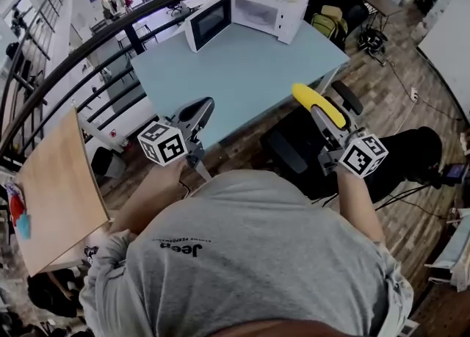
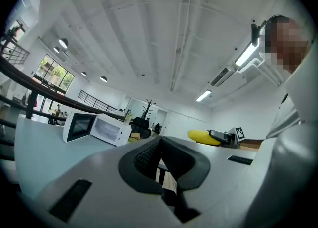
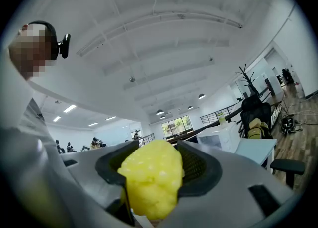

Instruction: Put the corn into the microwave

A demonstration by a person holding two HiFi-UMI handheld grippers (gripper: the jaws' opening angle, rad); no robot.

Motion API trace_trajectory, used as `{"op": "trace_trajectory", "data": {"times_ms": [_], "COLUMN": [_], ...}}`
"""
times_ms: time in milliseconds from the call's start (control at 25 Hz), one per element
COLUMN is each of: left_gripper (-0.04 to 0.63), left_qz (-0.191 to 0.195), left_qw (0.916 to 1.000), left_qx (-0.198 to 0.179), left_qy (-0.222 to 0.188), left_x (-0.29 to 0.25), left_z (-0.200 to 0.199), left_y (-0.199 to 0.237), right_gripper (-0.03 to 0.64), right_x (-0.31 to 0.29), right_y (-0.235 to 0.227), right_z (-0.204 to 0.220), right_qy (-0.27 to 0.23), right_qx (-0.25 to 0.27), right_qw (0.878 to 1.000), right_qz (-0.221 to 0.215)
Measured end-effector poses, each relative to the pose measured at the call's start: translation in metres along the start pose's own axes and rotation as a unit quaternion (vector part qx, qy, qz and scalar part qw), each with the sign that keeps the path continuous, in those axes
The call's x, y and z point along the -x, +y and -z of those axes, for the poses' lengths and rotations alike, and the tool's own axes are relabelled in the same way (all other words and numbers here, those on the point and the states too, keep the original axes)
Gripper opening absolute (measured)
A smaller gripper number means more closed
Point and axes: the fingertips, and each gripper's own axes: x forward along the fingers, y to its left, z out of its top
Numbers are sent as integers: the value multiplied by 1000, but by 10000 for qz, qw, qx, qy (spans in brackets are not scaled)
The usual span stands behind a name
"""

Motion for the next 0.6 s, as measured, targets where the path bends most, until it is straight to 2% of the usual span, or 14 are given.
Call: {"op": "trace_trajectory", "data": {"times_ms": [280, 600], "left_gripper": [18, 18], "left_qz": [-2, 0], "left_qw": [9999, 10000], "left_qx": [-12, -66], "left_qy": [121, 37], "left_x": [-10, 21], "left_z": [11, -12], "left_y": [-12, 55], "right_gripper": [253, 253], "right_x": [-7, -83], "right_y": [-2, 20], "right_z": [8, 23], "right_qy": [51, 161], "right_qx": [47, 59], "right_qw": [9996, 9996], "right_qz": [-278, -243]}}
